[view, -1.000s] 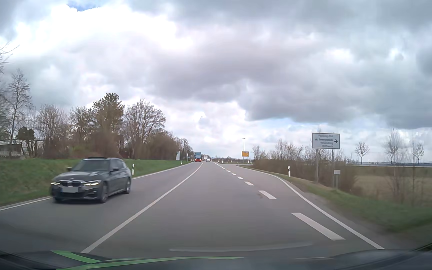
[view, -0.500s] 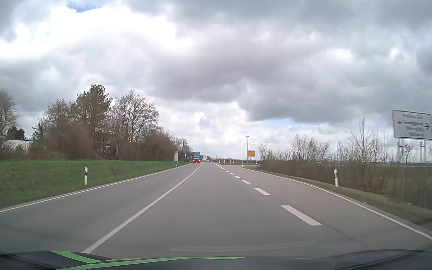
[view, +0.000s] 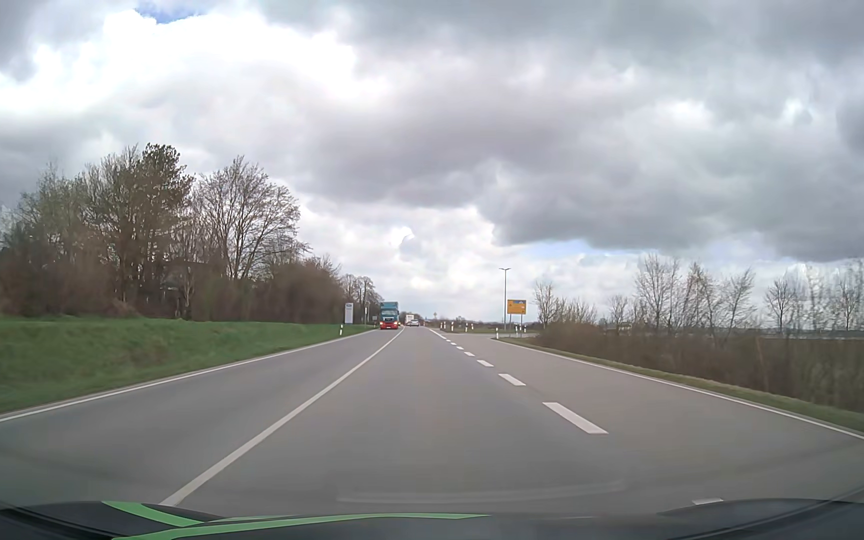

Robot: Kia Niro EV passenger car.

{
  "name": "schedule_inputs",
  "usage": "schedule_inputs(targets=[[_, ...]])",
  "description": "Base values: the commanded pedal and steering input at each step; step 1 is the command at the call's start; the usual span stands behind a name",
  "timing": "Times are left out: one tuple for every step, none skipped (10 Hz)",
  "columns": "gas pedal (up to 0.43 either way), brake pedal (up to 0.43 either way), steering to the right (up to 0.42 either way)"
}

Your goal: Follow the waypoints while adhering to traffic rules and regulations

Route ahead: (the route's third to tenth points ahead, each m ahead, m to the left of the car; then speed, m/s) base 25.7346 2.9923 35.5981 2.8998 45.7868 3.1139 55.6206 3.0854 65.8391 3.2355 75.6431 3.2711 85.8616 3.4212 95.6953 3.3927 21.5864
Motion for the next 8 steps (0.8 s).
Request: schedule_inputs(targets=[[0.177, 0.000, 0.000], [0.177, 0.000, 0.000], [0.177, 0.000, 0.000], [0.177, 0.000, 0.000], [0.177, 0.000, 0.000], [0.177, 0.000, 0.000], [0.177, 0.000, 0.000], [0.177, 0.000, 0.000]])
